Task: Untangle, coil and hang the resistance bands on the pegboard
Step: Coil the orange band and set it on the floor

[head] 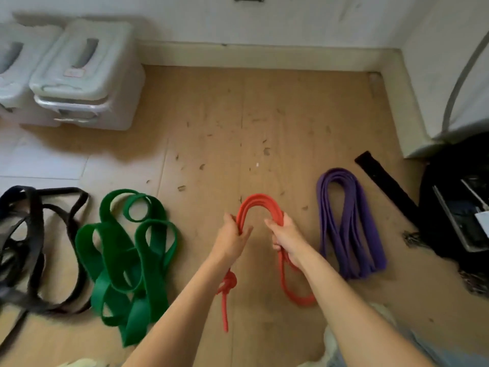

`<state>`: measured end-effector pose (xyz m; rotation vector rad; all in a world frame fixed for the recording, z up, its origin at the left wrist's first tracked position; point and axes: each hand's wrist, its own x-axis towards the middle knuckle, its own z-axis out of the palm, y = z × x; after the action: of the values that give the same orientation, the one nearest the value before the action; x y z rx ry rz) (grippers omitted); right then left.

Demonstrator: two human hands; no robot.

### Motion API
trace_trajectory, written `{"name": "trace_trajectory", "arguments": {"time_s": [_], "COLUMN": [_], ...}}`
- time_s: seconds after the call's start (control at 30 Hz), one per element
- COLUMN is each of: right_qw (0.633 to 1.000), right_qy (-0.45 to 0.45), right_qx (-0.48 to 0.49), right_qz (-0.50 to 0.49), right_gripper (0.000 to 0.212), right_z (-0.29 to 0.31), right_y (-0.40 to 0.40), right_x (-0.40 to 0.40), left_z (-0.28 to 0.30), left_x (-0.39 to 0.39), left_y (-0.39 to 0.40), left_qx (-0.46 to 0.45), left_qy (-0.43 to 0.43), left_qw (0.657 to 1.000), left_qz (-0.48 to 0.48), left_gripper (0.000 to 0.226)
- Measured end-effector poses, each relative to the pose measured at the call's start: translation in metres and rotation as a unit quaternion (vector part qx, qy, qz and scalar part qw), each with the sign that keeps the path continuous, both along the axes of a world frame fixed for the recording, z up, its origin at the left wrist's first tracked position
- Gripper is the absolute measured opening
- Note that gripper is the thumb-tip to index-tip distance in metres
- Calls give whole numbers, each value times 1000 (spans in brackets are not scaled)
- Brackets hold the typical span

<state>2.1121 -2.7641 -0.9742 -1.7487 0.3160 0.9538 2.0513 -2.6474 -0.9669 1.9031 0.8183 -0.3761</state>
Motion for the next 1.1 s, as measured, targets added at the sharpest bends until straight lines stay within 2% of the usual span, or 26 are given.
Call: {"name": "trace_trajectory", "arguments": {"time_s": [0.07, 0.13, 0.2, 0.27, 0.33, 0.47, 0.67, 0.83, 0.97, 1.1], "right_qw": [983, 934, 883, 823, 787, 773, 744, 741, 675, 684], "right_qy": [-99, -201, -279, -355, -398, -436, -456, -485, -475, -459], "right_qx": [-125, -239, -292, -348, -392, -388, -311, -270, -328, -326], "right_qz": [92, 175, 239, 273, 262, 248, 378, 379, 459, 464], "right_gripper": [33, 32, 36, 40, 46, 68, 43, 54, 55, 58], "right_z": [-20, -36, -45, -52, -54, -52, -50, -47, -59, -56], "right_y": [5, 8, 8, 8, 6, 11, 32, 30, 23, 21], "right_x": [19, 34, 43, 47, 50, 59, 77, 80, 65, 68], "left_z": [-17, -28, -35, -44, -50, -55, -53, -54, -59, -57], "left_x": [16, 29, 36, 40, 41, 43, 43, 28, 16, 11], "left_y": [-1, -1, 0, 3, 7, 13, 20, 25, 23, 32], "left_qx": [40, 68, 118, 232, 330, 366, 342, 360, 395, 362], "left_qy": [-9, -10, -18, -6, 30, 56, 27, -12, 12, 11], "left_qw": [999, 997, 993, 971, 936, 920, 933, 921, 895, 900], "left_qz": [2, 16, -1, -65, -115, -126, -107, -152, -206, -242], "left_gripper": [17, 11, 10, 20, 24, 29, 42, 59, 67, 67]}}
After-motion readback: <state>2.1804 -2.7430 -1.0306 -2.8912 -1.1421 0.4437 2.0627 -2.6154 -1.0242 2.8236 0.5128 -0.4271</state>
